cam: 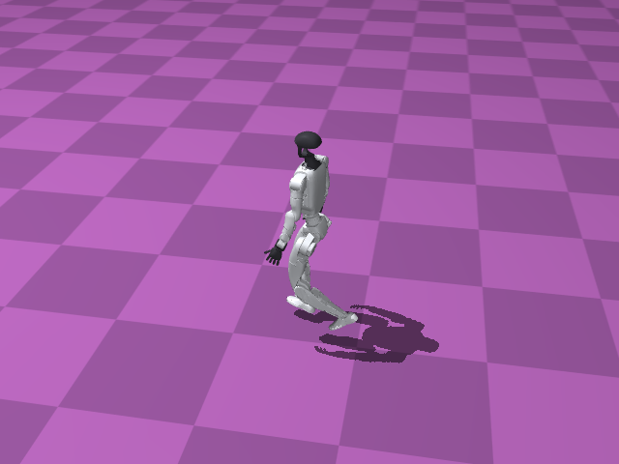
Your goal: Walk
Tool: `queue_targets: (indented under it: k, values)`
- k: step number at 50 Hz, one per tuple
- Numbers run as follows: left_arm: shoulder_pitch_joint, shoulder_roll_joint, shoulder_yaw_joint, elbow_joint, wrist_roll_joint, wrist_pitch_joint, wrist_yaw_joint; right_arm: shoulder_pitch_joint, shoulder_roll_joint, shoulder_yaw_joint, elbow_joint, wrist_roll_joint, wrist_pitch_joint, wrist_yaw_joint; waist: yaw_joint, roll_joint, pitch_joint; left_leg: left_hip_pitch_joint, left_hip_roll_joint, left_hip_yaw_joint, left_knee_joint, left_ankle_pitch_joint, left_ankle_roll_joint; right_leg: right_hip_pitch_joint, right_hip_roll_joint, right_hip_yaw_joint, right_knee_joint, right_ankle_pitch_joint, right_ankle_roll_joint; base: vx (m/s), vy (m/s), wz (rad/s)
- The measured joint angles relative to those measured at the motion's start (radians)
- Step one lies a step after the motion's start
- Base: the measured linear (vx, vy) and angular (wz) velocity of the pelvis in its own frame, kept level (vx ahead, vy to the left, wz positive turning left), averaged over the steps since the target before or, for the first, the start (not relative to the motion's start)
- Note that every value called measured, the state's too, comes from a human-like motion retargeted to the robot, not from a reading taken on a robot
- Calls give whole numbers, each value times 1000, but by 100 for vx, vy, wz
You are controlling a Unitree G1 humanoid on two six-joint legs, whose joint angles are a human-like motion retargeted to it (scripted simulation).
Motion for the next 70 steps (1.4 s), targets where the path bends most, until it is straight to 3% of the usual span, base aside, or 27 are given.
queue_targets:
  k: [3,5,11,17,23,30,33,35,37,41,45,48,52,55,60,62,63,67,70]
  values:
    - [-6,13,4,-31,1,11,-5,11,-7,9,-19,16,3,24,25,18,0,-180,132,-31,336,155,18,46,70,-10,-44,-9,-55,35,-20,-39]
    - [-5,18,9,-52,6,12,-4,22,-11,16,-29,25,4,32,49,18,4,-292,194,-53,544,150,60,66,99,-8,-37,-32,-80,34,-21,-28]
    - [-18,39,70,-99,23,28,-10,11,-28,-3,-54,52,14,60,47,-71,-1,-698,135,-129,930,66,147,134,68,27,-92,-92,-109,32,-20,12]
    - [10,43,129,-66,12,39,-20,11,-10,-27,-71,56,12,50,37,-124,9,-836,85,-70,883,-1,189,225,37,47,-97,-142,-68,31,-6,-12]
    - [42,27,144,-5,13,49,-28,11,5,-42,-74,29,1,19,74,-119,33,-748,62,15,554,-69,171,315,40,76,-85,-171,1,30,8,-64]
    - [54,0,125,49,40,49,-33,-9,-2,-44,-53,-11,-8,-12,88,-90,41,-604,-1,95,-59,-103,77,380,21,108,-82,-212,50,32,11,-48]
    - [47,-11,113,60,70,51,-30,-23,-11,-41,-45,-39,-8,-24,62,-84,17,-553,-67,128,-403,-72,27,378,-12,106,-95,-229,61,35,11,3]
    - [50,-16,105,59,88,51,-26,-23,-12,-38,-45,-54,-9,-33,50,-70,6,-561,-78,132,-499,-77,3,361,-15,103,-54,-256,58,36,11,8]
    - [36,-19,107,57,105,52,-24,-39,-20,-39,-40,-67,-8,-44,28,-90,-16,-481,-147,160,-739,13,2,352,-60,114,-50,-273,60,42,11,20]
    - [34,-21,104,38,110,49,-21,-37,-19,-30,-28,-80,-9,-61,22,-102,-44,-475,-155,183,-703,64,9,337,-121,53,48,-289,56,44,9,-36]
    - [32,-15,91,7,101,42,-20,-27,-19,-29,-12,-85,-6,-63,14,-127,-61,-427,-199,190,-670,109,33,346,-191,58,150,-224,90,48,13,-21]
    - [26,-2,79,-26,93,38,-20,-27,-26,-36,-2,-81,-3,-51,-6,-178,-28,-272,-305,197,-800,139,76,369,-287,105,278,-108,150,49,17,8]
    - [26,7,69,-66,99,28,-10,-19,-36,-53,-4,-67,-2,-41,-60,-219,-15,-190,-413,191,-817,112,127,301,-403,165,546,134,212,45,14,32]
    - [18,22,66,-89,113,27,6,-22,-43,-70,-13,-51,-4,-42,-97,-230,1,-126,-471,179,-837,83,158,214,-469,210,741,212,215,43,11,13]
    - [-9,45,68,-99,134,36,45,-29,-48,-94,-33,-30,-14,-69,-144,-204,36,-10,-504,145,-875,35,175,51,-544,240,901,36,124,42,6,-16]
    - [-45,48,82,-90,139,44,63,-49,-59,-102,-42,-22,-14,-81,-129,-147,70,87,-472,120,-977,40,172,-9,-501,224,870,-30,87,42,2,-61]
    - [-43,46,81,-91,141,43,69,-42,-58,-105,-45,-21,-16,-87,-141,-150,74,99,-480,120,-967,30,168,-41,-517,226,858,-65,75,39,-4,-20]
    - [-66,48,94,-99,148,42,95,-42,-59,-115,-59,-17,-12,-100,-142,-89,106,182,-437,95,-999,-19,161,-141,-458,180,700,-109,66,41,-5,-27]
    - [-73,46,98,-112,156,33,108,-39,-56,-125,-54,-11,-8,-105,-137,-63,121,225,-411,84,-1007,-52,159,-191,-410,151,526,-80,101,40,-9,-22]
